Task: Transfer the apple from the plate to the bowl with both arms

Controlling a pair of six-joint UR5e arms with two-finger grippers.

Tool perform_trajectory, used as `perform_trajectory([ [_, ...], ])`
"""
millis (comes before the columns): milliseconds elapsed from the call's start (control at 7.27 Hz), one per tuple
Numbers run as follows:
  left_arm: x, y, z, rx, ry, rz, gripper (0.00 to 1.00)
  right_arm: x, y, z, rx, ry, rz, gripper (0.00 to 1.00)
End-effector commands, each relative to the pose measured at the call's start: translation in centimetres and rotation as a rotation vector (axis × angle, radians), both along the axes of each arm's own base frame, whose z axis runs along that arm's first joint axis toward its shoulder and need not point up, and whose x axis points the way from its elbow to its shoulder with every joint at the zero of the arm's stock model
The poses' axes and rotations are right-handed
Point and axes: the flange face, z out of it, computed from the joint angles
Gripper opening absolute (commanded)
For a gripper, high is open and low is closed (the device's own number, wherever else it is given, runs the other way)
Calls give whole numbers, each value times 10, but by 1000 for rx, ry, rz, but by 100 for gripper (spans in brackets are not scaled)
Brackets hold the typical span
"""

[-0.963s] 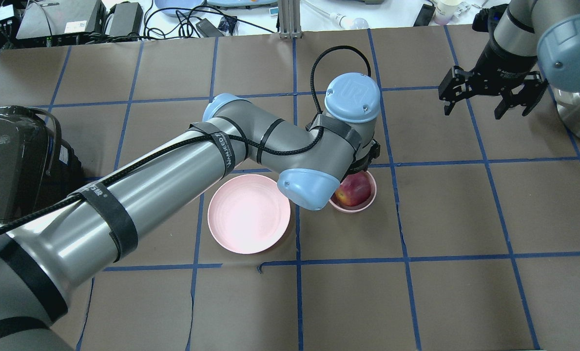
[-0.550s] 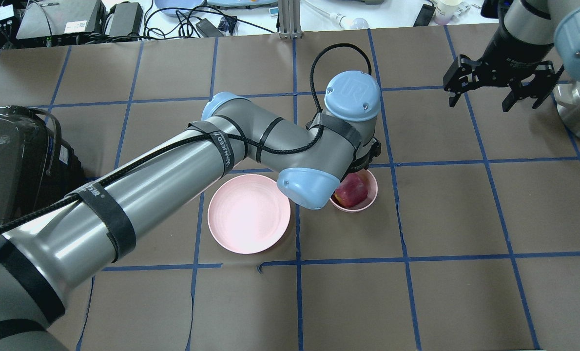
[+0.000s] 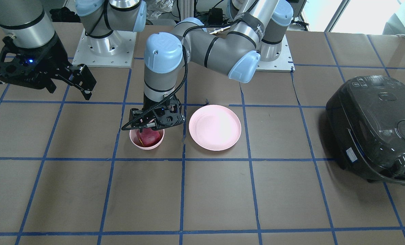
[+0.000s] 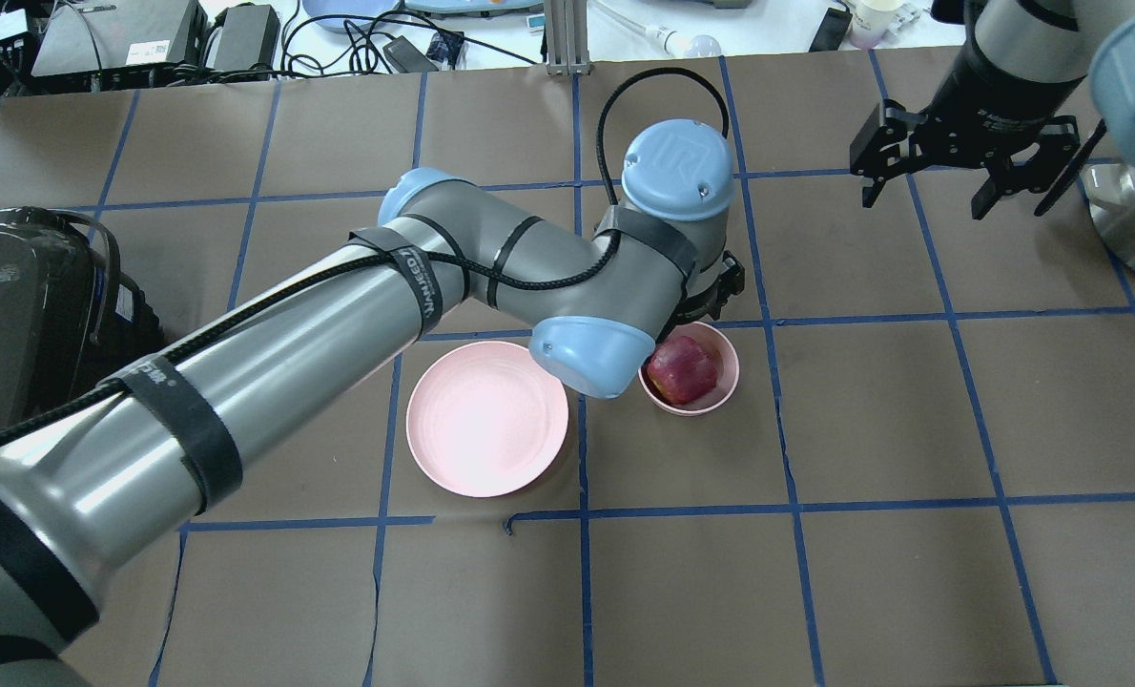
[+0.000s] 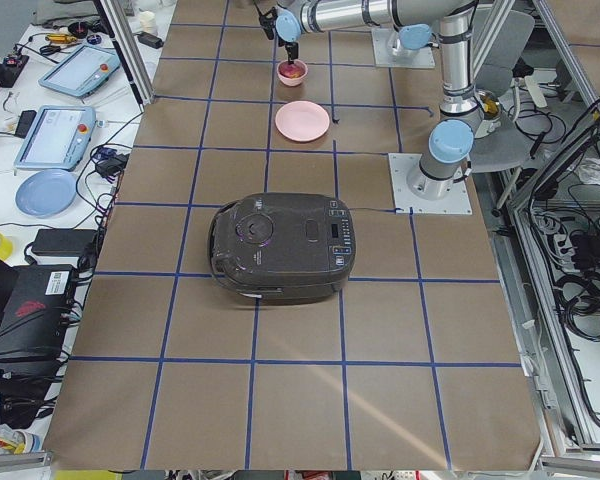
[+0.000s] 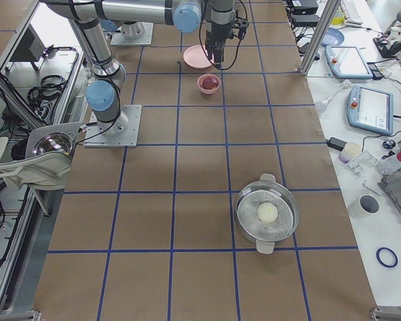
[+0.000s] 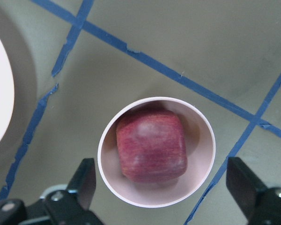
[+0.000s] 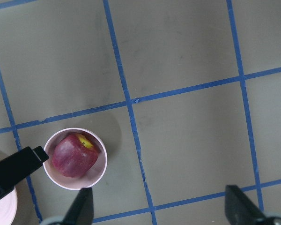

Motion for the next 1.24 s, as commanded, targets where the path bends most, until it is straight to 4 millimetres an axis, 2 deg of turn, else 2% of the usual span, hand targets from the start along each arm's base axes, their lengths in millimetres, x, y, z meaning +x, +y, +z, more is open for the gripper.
perform_trajectory([
  [0,74,-9,52,26,-9,-171,100,22,11,8,-15,0,32,100],
  [138,119,-13,78,41,-17,-232,100,28,13,10,-21,-1,43,100],
  [412,223,-21,125,31,-20,-329,100,30,14,15,-31,-36,42,100],
  [550,247,-16,143,11,-56,-352,100,28,13,14,-25,-27,40,100],
  [688,260,-6,160,-21,-173,-446,100,27,12,16,-28,-27,38,100],
  [825,259,8,171,-40,-179,-448,100,27,13,17,-29,-30,39,100],
  [1100,259,17,181,-61,-186,-460,100,28,12,15,-28,-35,40,100],
])
